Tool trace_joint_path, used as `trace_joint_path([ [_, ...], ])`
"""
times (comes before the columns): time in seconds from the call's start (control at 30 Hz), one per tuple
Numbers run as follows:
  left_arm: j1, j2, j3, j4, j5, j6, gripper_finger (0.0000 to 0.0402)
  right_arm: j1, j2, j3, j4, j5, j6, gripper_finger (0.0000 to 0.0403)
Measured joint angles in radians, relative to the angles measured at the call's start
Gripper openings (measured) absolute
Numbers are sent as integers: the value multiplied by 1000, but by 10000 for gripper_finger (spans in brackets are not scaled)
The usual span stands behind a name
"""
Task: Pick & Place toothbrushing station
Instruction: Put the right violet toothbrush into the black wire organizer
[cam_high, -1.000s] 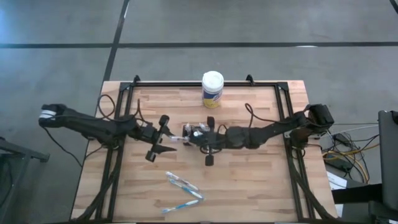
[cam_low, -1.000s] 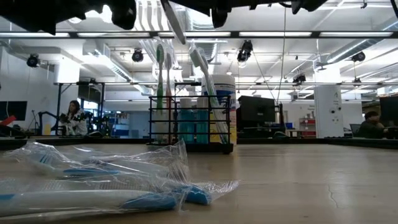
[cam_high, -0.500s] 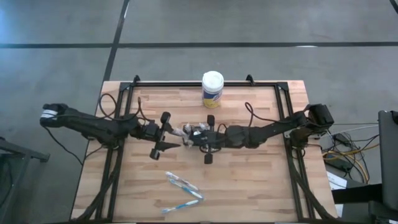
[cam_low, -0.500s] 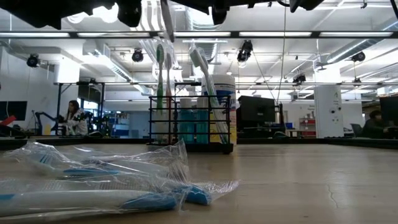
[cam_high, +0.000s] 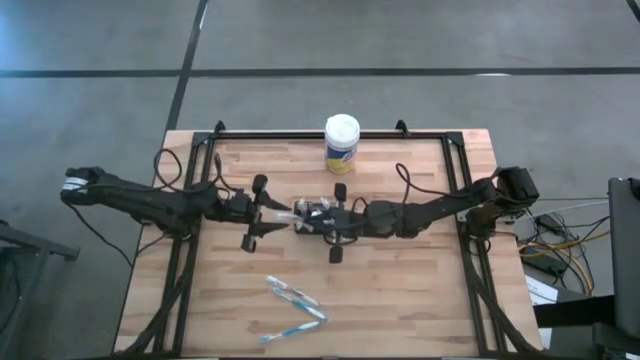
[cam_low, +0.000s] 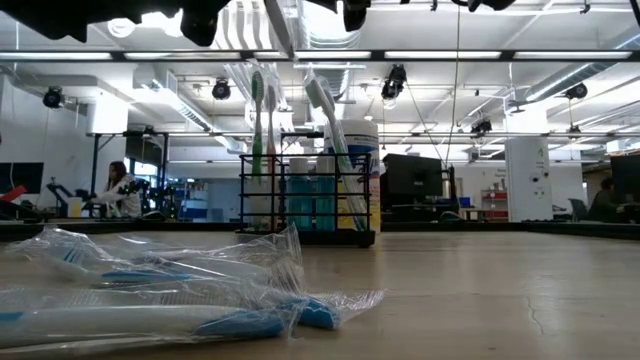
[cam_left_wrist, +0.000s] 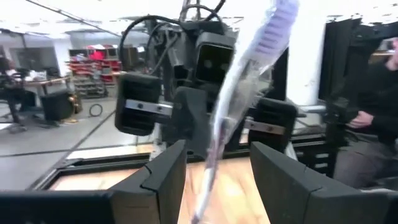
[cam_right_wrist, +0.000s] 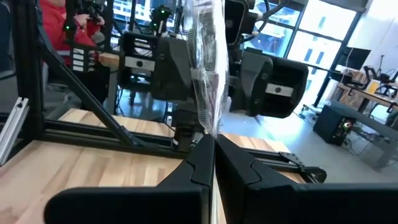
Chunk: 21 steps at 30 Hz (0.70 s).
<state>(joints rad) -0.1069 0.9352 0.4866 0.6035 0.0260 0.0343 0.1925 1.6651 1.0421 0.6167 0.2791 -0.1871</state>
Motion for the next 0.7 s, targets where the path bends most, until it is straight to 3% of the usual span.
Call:
trace_joint_path([
  [0.7,0,53,56,32,18,75,176,-1,23,25,-8,-19,-7,8],
])
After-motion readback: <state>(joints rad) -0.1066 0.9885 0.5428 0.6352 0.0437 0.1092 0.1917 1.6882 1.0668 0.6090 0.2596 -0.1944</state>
